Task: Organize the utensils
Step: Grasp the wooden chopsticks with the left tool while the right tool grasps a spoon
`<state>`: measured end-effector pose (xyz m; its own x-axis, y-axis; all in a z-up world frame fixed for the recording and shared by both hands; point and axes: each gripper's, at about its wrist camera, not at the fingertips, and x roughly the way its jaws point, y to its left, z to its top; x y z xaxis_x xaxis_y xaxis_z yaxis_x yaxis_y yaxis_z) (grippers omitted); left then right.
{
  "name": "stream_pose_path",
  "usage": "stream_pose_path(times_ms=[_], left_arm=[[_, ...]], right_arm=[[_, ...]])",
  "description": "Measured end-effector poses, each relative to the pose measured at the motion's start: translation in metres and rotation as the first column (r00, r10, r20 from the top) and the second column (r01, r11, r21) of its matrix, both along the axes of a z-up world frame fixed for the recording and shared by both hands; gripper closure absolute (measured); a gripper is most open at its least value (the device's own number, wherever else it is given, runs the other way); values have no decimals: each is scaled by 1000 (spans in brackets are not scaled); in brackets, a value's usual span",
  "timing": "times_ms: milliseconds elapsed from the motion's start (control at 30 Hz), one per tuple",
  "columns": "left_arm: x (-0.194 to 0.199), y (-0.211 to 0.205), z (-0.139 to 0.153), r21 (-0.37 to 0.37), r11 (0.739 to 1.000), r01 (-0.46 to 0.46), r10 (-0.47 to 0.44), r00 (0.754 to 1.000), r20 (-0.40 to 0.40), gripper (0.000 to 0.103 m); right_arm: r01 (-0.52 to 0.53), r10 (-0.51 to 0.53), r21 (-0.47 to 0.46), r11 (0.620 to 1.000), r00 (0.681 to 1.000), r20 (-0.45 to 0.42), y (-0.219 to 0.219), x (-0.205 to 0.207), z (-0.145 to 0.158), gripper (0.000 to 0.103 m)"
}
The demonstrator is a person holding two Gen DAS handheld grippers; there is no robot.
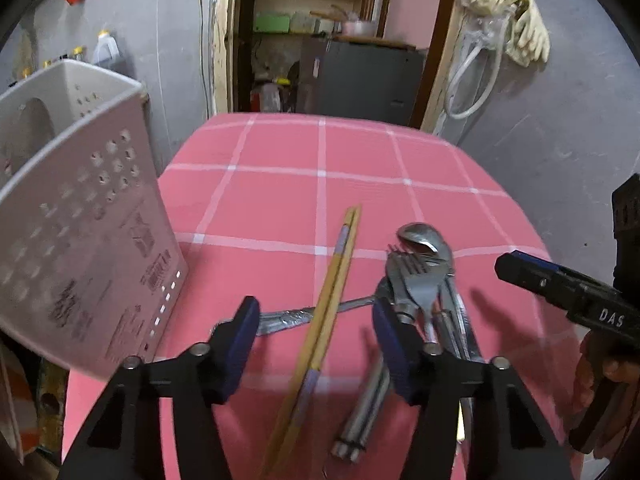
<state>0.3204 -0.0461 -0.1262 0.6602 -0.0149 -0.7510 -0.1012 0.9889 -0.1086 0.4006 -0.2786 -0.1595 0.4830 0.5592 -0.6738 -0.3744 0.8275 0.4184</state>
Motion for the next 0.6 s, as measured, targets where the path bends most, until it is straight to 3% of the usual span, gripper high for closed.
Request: stream_pose_path(times_ms=[300, 367, 600], left_arm=[[43, 1, -25, -49, 998, 47, -52, 993, -106, 68], [47, 0, -27, -56, 997, 55, -61, 993, -105, 68], [66, 8, -26, -140, 986, 92, -111, 985, -132, 72]], right_arm=[[-72, 75, 34, 997, 990, -115, 26, 47, -20, 63], [-99, 103, 36, 994, 980, -167, 34, 55, -25, 68], [-137, 176, 137, 981, 926, -335, 53, 81, -42, 72]])
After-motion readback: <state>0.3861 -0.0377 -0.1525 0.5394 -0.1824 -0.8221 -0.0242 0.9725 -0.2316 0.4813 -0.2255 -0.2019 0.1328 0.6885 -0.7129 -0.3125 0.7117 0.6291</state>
